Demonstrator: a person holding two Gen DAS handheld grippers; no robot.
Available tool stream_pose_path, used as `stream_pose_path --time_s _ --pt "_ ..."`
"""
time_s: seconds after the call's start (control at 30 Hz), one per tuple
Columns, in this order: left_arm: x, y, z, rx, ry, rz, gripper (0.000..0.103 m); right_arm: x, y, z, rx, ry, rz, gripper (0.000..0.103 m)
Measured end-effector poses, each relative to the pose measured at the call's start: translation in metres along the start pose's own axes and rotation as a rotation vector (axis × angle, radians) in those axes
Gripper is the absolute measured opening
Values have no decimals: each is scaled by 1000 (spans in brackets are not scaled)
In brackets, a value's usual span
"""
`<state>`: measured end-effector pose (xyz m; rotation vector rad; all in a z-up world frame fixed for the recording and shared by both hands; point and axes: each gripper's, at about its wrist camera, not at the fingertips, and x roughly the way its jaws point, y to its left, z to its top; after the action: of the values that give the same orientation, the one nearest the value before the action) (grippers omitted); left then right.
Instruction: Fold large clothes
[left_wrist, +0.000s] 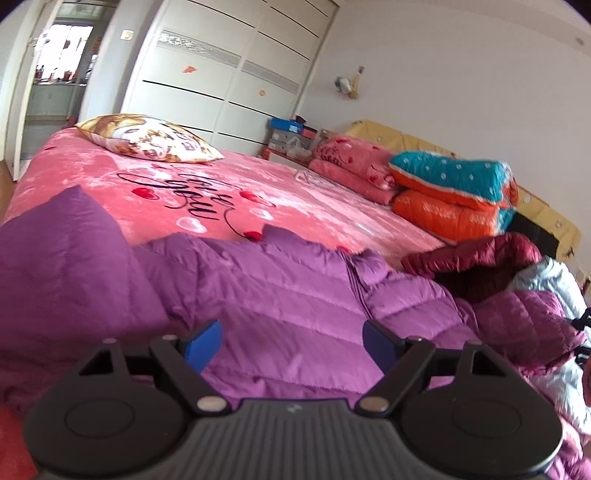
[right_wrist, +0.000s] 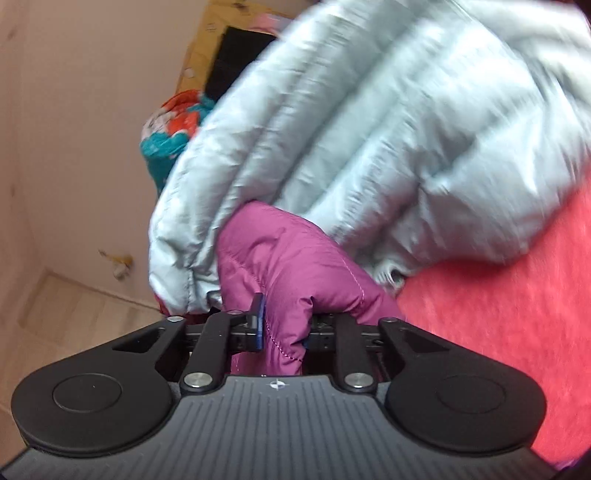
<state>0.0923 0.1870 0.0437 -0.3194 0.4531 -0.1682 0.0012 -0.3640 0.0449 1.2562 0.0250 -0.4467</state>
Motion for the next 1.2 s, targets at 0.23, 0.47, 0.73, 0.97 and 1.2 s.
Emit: stream_pose_path --time_s 0.23,0.47,0.73,0.97,1.2 --pt "-4 14 7 -72 -39 21 83 -5 137 -85 -941 -64 86 15" --pt "-6 28 11 -143 -54 36 83 -29 149 -283 -1838 217 445 11" --pt "-7 43 16 -216 -54 41 83 -32 86 -327 -2030 437 408 16" --pt "-8 38 14 -175 -56 47 83 -52 83 -294 -1749 487 312 69" --pt "-8 39 15 -180 -55 49 83 -61 80 -241 -1497 508 257 70"
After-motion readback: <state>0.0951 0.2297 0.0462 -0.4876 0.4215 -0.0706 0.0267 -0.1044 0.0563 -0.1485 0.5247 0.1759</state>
